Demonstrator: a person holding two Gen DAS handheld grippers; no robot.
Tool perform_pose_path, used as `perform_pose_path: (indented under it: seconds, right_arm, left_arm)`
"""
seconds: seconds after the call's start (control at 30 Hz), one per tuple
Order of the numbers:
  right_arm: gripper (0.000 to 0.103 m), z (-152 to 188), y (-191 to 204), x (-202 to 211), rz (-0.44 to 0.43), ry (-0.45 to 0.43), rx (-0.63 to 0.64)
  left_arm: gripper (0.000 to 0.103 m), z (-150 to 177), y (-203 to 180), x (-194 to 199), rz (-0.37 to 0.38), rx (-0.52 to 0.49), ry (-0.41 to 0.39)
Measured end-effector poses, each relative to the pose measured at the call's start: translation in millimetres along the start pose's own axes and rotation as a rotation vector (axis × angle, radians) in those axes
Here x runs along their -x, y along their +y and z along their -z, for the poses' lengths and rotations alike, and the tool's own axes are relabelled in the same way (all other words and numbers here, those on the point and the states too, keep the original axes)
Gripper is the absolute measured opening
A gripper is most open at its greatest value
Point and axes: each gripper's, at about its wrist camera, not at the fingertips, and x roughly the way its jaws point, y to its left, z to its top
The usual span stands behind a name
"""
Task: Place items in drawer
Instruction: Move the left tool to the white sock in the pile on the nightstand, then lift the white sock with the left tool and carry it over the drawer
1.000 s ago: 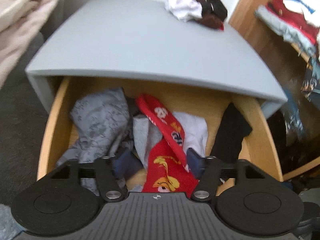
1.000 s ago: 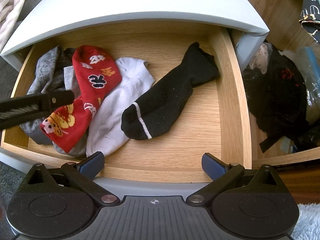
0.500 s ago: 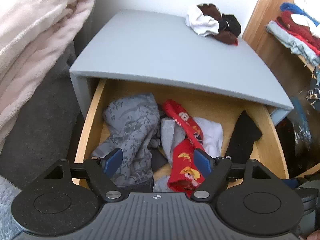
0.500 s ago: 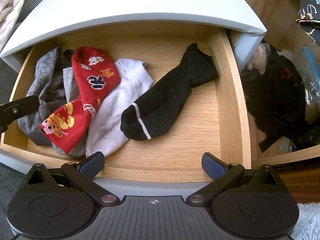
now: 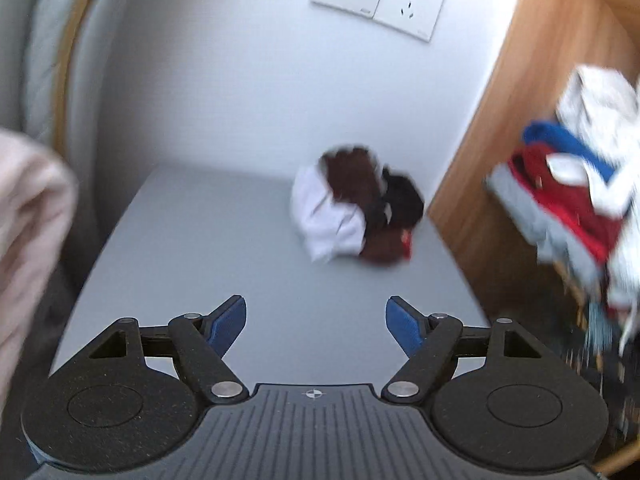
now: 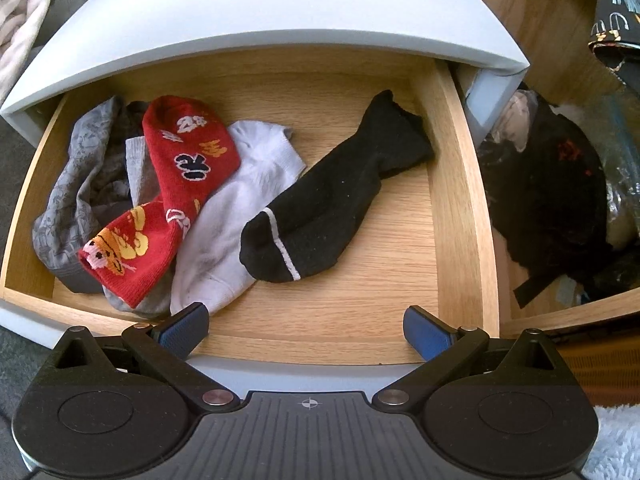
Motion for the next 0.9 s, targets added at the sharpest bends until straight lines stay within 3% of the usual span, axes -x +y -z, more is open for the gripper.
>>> perform_pose_path:
  seconds: [0.17,0.37,0.43,0.57,0.63,0.67,0.9]
  right_arm:
    - [0.103,-0.4,1.3,-0.7,-0.001,0.004,0.009]
    - [0.103,0.0,-1.1,-4.8,-0.029,0.013,0.0]
    - [0.103,0.1,0.3,-5.9,-0.036,0.017,0.003]
    - [0.103,-1.6,-1.0,-7.6,-0.057,0.039,-0.002]
    - [0.103,-2.1,0.3,-8.6,-0.069,0.047,0.0]
    - [0.103,-2.7,1.2,-9.3,-0.075,0.052,0.002]
    - [0.103,-4.9,8.8,-10.0,-0.089,0.053,0.029]
  left_arm:
    - [0.079,-43.5,-17.4,-64.5,-0.006,0.1,0.035]
    - [0.077,-67.5,-23.3,-127.8,-0.066,0.196,0.06]
    - [0.071,-71.5,-21.3,-142.3,-0.07,0.213,0.07]
    - [0.049,-70.5,-8.9,-166.1,-0.094,0.251,0.121]
    - [0.031,-67.1,-5.4,-169.3,-0.085,0.247,0.134]
    - [0.017,-65.1,-4.5,-170.4,-0.073,0.233,0.144]
    - [0.012,-30.0,-9.3,-141.2,-0.041,0.042,0.204]
